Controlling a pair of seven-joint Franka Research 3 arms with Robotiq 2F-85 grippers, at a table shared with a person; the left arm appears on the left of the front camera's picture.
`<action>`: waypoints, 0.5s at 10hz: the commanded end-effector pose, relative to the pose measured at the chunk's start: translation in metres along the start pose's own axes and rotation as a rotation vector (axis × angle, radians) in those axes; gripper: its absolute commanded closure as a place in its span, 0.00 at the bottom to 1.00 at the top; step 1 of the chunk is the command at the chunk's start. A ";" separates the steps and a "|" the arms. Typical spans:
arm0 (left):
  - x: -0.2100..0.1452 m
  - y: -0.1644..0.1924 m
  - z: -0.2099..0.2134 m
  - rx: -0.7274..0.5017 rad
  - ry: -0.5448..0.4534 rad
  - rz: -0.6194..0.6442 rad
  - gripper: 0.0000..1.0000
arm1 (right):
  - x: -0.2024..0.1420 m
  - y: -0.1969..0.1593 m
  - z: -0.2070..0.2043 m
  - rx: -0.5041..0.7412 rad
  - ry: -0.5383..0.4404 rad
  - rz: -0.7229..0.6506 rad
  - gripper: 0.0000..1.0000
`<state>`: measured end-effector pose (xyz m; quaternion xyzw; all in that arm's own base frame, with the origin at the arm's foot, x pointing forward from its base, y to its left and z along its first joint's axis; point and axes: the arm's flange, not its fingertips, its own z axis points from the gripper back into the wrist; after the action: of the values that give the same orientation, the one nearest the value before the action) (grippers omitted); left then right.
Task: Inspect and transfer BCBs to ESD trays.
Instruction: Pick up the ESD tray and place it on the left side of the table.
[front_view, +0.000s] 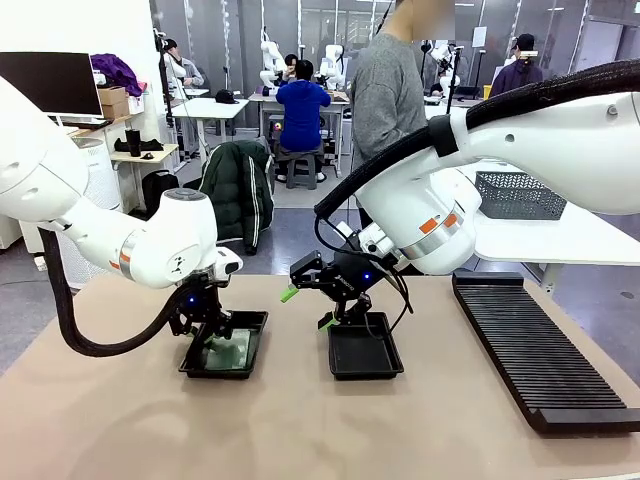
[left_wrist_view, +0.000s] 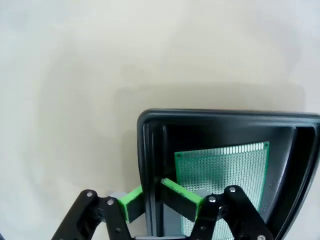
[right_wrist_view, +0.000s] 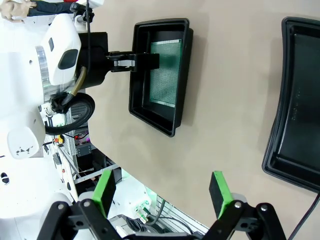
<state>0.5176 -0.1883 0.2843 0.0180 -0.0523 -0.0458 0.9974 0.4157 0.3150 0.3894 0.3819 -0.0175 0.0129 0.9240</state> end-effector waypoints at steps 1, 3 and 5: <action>-0.003 -0.006 -0.013 0.009 -0.024 -0.017 1.00 | 0.000 0.000 -0.001 -0.006 -0.005 -0.009 0.00; -0.004 -0.007 -0.006 0.006 0.003 0.018 1.00 | 0.000 0.000 -0.001 -0.006 -0.005 -0.009 0.00; 0.000 -0.001 -0.004 -0.001 -0.003 -0.005 1.00 | 0.000 0.000 -0.001 -0.006 -0.005 -0.009 0.00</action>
<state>0.5181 -0.1891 0.2808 0.0173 -0.0534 -0.0473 0.9973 0.4157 0.3150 0.3894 0.3819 -0.0175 0.0129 0.9240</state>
